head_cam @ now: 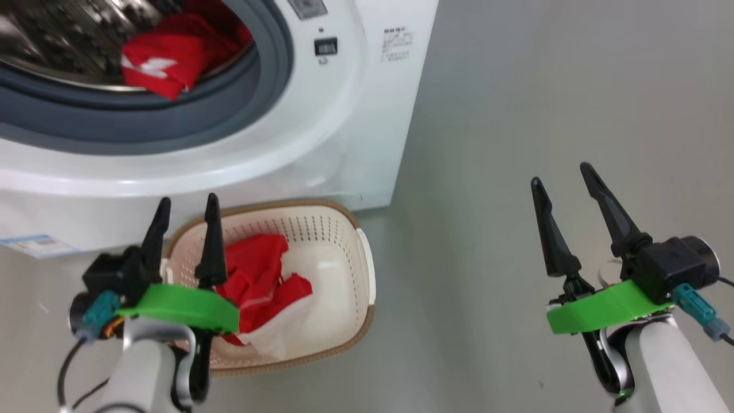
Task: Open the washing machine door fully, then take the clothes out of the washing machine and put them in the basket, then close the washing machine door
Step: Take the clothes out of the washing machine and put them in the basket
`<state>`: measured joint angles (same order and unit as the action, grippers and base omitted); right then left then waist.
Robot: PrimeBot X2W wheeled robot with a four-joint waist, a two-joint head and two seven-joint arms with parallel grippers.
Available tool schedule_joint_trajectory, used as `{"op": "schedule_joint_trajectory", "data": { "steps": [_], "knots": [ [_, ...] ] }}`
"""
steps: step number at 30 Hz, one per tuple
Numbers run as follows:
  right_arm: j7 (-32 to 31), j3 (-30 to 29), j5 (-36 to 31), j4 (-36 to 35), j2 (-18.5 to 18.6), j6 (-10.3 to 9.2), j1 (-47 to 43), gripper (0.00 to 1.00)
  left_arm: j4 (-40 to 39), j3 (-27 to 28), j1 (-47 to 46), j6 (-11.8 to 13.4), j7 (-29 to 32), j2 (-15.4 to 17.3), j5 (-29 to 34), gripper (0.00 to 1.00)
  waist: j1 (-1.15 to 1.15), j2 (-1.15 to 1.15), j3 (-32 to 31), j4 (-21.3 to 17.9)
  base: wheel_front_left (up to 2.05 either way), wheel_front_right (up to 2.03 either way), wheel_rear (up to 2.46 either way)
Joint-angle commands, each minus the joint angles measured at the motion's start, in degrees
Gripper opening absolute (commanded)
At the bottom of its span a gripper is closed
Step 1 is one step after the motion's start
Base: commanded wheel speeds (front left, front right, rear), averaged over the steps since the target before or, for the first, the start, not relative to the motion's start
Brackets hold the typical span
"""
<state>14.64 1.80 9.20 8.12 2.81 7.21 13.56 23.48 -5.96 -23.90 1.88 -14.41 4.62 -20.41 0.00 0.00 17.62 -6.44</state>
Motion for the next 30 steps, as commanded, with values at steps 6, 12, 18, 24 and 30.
{"op": "schedule_joint_trajectory", "data": {
  "steps": [6,12,18,24,30],
  "knots": [
    [0.4,0.3,-2.3,-1.4,0.1,0.28,-2.1,1.0,-8.3,3.6,5.8,1.0,-0.6,0.7,3.0,1.0,0.0,0.0,-5.5,1.1,0.0,0.0,0.0],
    [0.4,-0.8,-3.0,-2.6,0.1,0.28,-4.9,1.0,-12.8,4.7,10.2,1.3,-0.6,0.1,3.8,1.0,0.0,0.0,-9.0,1.4,0.0,0.0,0.0],
    [0.4,-1.1,-3.1,-3.8,0.1,0.28,-7.1,1.0,-16.3,4.7,13.7,1.8,-0.6,0.0,4.9,1.0,0.0,0.0,-11.0,1.3,0.0,0.0,0.0],
    [0.4,-1.7,-3.2,-5.4,0.1,0.28,-8.9,1.0,-19.8,4.3,16.8,2.2,-0.6,0.0,5.7,1.0,0.0,0.0,-12.3,1.2,0.0,0.0,0.0],
    [0.4,-2.3,-2.9,-6.7,0.1,0.28,-11.2,1.0,-22.2,3.8,20.1,3.2,-0.4,-0.3,5.7,1.0,0.0,0.0,-13.9,1.1,0.0,0.0,0.0]
  ]
}}
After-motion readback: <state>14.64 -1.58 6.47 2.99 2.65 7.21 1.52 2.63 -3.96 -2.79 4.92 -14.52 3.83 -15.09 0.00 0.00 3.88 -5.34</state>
